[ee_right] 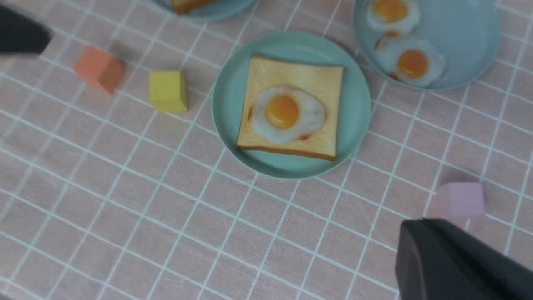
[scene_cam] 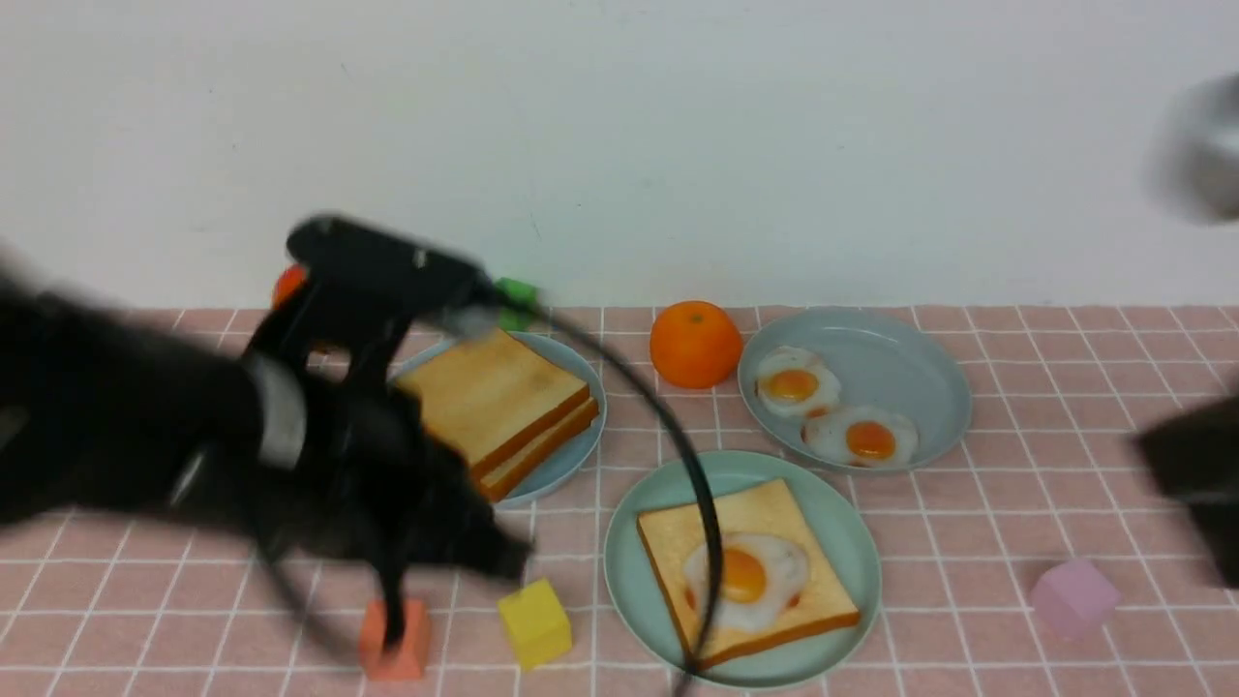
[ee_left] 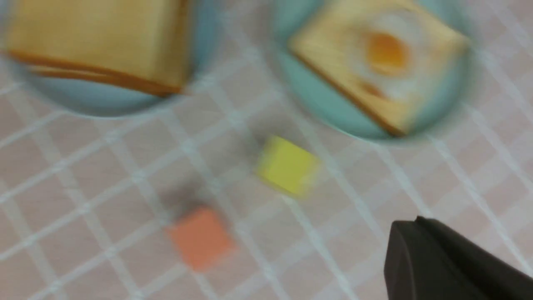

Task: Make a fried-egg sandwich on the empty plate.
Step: Use the left arm to grab a slice of bread

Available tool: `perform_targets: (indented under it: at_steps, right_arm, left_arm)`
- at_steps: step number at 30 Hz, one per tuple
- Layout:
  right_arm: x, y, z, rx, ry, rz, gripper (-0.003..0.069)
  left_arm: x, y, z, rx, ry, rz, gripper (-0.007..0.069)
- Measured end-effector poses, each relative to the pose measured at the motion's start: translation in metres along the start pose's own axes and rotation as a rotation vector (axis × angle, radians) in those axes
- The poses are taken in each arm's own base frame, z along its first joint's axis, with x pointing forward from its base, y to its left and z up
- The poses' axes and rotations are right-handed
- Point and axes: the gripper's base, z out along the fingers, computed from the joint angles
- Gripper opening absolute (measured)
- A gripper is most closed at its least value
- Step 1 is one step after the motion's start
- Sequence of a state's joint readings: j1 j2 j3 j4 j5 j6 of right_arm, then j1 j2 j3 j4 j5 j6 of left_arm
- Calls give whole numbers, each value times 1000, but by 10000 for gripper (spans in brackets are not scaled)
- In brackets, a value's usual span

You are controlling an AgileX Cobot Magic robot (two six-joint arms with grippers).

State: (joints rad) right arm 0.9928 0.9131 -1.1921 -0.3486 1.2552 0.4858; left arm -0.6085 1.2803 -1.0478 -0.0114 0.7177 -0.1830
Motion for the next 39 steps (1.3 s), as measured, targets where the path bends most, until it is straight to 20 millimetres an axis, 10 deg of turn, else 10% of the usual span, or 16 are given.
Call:
perform_targets:
  at_steps: [9, 21, 39]
  right_arm:
    - [25, -24, -35, -35, -117, 35, 1]
    - [30, -15, -37, -137, -74, -15, 3]
    - [30, -14, -37, -144, -71, -15, 11]
  left_arm:
    - [-41, 25, 74, -26, 104, 89, 15]
    - [-64, 58, 152, -102, 146, 175, 398]
    - [-50, 71, 193, -167, 219, 361, 332]
